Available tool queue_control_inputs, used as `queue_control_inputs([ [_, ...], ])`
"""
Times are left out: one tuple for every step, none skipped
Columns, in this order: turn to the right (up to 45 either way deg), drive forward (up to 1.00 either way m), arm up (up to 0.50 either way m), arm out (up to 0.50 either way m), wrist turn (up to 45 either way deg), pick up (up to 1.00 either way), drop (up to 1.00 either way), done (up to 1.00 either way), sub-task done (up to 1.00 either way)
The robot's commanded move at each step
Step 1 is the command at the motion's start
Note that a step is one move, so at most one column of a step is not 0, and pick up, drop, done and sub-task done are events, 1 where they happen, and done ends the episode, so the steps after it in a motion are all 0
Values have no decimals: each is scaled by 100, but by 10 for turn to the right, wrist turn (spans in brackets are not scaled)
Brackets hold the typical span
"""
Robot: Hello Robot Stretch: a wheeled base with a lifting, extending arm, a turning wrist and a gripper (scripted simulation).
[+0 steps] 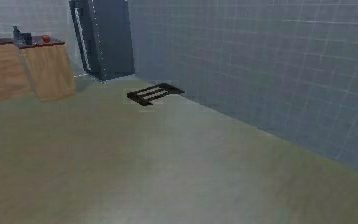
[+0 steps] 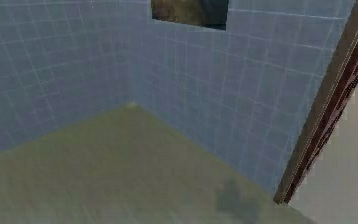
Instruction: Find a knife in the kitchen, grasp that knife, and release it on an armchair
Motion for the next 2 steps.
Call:
queue_control_inputs([
  [-330,0,0,0,0,0,0,0,0],
  [0,20,0,0,0,0,0,0,0],
])
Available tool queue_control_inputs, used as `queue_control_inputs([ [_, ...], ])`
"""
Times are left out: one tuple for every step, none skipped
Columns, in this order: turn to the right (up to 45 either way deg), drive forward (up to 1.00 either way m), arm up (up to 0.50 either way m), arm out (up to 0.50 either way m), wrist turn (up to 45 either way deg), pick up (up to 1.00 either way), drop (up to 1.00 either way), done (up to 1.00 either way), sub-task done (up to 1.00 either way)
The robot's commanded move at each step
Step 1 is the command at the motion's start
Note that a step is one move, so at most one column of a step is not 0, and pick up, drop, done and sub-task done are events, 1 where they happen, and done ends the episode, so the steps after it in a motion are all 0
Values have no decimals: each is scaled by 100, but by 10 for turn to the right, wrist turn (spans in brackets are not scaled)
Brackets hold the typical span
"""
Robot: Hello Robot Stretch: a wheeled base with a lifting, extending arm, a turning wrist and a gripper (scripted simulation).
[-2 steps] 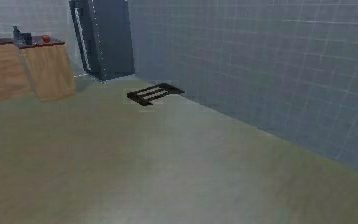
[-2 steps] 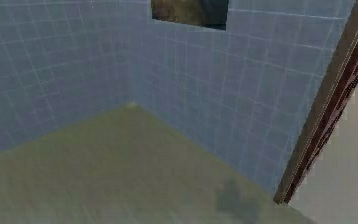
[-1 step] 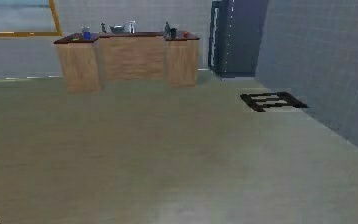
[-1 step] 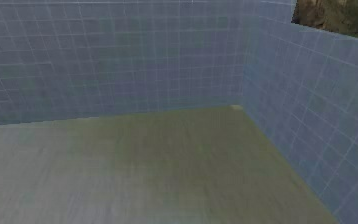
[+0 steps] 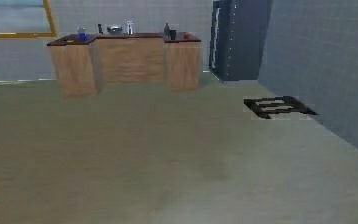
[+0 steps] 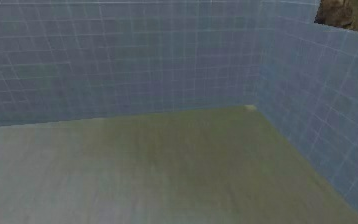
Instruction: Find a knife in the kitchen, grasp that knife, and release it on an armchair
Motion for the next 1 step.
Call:
queue_control_inputs([
  [-90,0,0,0,0,0,0,0,0],
])
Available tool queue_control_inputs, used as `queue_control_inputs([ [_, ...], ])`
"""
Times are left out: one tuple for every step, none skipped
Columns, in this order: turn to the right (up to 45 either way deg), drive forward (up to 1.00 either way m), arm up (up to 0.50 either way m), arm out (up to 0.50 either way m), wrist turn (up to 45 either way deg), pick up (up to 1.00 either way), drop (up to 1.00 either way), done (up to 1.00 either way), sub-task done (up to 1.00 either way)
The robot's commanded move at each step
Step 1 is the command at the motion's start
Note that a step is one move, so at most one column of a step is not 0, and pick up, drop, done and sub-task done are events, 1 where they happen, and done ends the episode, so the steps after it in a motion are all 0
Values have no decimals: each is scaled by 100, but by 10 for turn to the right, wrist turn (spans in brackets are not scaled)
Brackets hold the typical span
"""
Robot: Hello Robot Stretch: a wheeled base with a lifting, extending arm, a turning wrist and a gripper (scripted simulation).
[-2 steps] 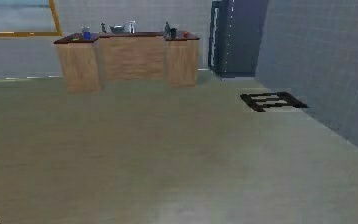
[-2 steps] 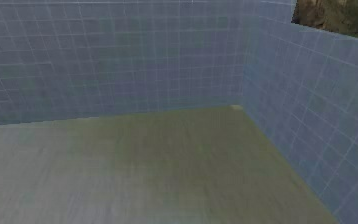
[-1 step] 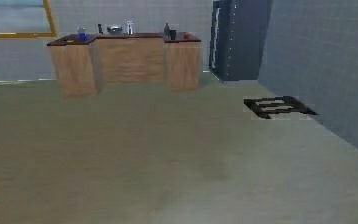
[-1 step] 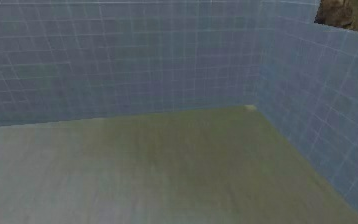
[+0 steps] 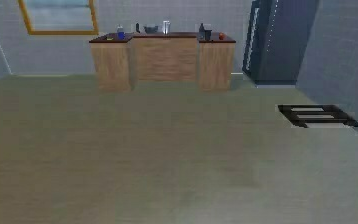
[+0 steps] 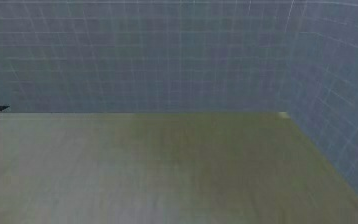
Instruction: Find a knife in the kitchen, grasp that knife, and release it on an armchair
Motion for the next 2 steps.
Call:
queue_control_inputs([
  [0,65,0,0,0,0,0,0,0],
  [-180,0,0,0,0,0,0,0,0],
])
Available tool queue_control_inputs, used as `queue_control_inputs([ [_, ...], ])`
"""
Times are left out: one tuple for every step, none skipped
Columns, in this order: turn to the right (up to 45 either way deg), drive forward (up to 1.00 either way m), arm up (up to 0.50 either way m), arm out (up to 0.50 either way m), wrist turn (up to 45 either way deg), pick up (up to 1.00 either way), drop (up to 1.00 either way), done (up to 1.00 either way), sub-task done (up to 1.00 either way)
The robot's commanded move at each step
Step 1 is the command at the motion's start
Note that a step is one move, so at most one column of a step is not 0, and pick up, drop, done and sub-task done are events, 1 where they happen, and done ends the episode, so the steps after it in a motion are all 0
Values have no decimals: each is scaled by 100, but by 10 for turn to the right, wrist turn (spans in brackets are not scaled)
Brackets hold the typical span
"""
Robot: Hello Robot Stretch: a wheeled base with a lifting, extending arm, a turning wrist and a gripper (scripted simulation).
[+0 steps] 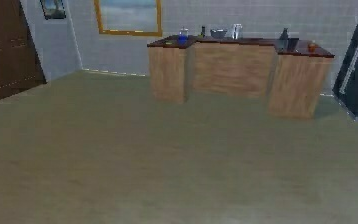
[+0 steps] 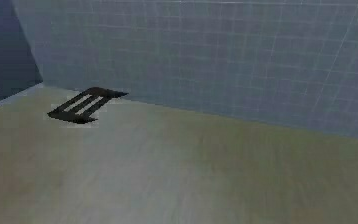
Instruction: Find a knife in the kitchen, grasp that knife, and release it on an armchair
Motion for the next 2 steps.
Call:
queue_control_inputs([
  [0,100,0,0,0,0,0,0,0],
  [-30,0,0,0,0,0,0,0,0],
])
